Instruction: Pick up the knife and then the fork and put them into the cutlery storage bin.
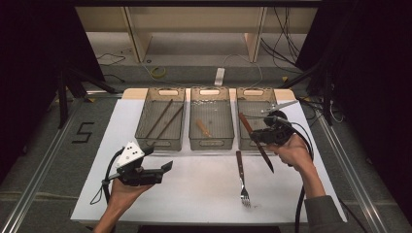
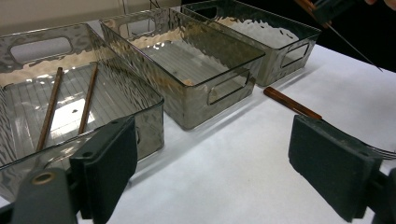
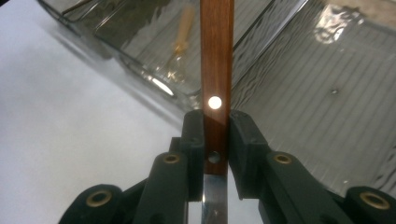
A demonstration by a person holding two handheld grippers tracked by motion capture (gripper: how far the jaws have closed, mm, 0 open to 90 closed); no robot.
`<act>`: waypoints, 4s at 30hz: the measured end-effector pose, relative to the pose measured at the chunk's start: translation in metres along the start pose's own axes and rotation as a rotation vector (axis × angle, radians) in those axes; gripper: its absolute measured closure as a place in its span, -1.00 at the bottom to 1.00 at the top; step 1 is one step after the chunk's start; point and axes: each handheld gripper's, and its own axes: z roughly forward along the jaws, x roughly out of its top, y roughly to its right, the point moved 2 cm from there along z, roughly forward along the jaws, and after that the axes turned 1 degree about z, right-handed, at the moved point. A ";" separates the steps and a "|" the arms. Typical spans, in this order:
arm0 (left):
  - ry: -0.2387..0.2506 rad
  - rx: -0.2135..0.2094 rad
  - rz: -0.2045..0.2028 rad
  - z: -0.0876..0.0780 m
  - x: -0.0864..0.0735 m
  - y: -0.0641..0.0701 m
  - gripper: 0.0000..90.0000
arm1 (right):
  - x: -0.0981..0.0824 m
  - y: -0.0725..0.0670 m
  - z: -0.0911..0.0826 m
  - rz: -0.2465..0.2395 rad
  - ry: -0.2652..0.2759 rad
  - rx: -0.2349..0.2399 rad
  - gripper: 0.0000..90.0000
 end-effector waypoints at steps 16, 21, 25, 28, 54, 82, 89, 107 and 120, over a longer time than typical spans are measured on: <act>0.004 -0.005 -0.003 0.000 0.000 0.000 -0.66 | 0.048 0.031 -0.014 0.055 0.065 -0.082 0.72; 0.004 -0.005 -0.002 0.000 0.000 0.000 -0.66 | 0.059 0.038 -0.011 0.071 0.070 -0.090 0.72; 0.009 -0.007 -0.004 0.000 0.000 0.000 -0.66 | 0.068 0.043 -0.008 0.085 0.076 -0.105 0.72; 0.014 -0.008 -0.003 -0.001 0.001 0.000 -0.66 | 0.075 0.047 -0.007 0.101 0.089 -0.104 0.72; 0.015 -0.012 -0.003 -0.001 0.001 0.001 -0.66 | 0.089 0.075 0.032 0.193 0.069 -0.175 0.72; 0.013 -0.016 0.005 -0.001 0.001 0.002 -0.66 | 0.082 0.078 0.065 0.270 0.057 -0.199 0.71; 0.012 -0.015 0.007 -0.001 0.001 0.002 -0.66 | 0.069 0.082 0.077 0.314 0.018 -0.187 0.68; 0.012 -0.011 0.005 -0.001 0.001 0.002 -0.66 | 0.067 0.050 0.046 0.192 0.038 -0.126 -0.33; 0.013 -0.005 0.002 -0.001 0.000 0.001 -0.66 | 0.036 -0.012 0.006 0.010 0.087 -0.106 -0.37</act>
